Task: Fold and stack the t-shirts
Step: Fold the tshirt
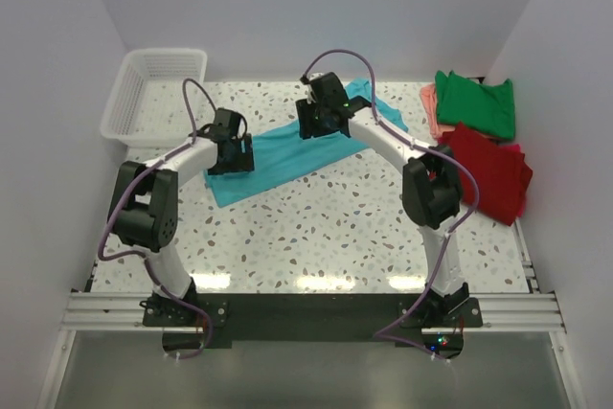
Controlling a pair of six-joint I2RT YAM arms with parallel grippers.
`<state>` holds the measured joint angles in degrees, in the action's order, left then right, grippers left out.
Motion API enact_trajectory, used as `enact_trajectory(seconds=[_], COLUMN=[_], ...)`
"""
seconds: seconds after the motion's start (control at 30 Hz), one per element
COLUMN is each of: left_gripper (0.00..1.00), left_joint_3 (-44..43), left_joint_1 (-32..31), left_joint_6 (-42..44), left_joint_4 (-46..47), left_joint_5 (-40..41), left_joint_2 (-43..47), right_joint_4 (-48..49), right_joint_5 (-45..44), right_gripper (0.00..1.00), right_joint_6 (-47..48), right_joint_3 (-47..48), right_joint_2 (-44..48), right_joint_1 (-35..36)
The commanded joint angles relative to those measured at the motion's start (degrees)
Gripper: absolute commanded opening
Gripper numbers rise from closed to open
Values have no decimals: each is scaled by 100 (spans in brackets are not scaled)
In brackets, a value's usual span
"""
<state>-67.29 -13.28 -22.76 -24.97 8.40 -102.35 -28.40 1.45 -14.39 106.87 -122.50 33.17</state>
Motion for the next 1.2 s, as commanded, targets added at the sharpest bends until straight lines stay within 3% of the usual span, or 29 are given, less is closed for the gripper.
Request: enact_trajectory(seconds=[0.0, 0.3, 0.6, 0.87, 1.17], left_gripper=[80, 80, 82, 91, 94], left_joint_3=[190, 260, 751, 998, 822], left_joint_1=[-201, -315, -834, -1484, -2539], left_joint_6=[185, -26, -211, -79, 228], left_joint_4=[-236, -746, -1501, -2283, -2785], left_joint_5=[442, 426, -102, -699, -1130], left_joint_2=[-83, -286, 241, 908, 1173], right_joint_4=[-157, -306, -315, -315, -596], right_joint_5=[-268, -514, -514, -584, -1146], right_gripper=[48, 48, 48, 48, 48], right_joint_6=[-2, -46, -204, -213, -371], right_joint_3=[361, 352, 27, -175, 228], right_joint_2=[112, 217, 481, 639, 86], right_joint_1=[32, -126, -609, -926, -1075])
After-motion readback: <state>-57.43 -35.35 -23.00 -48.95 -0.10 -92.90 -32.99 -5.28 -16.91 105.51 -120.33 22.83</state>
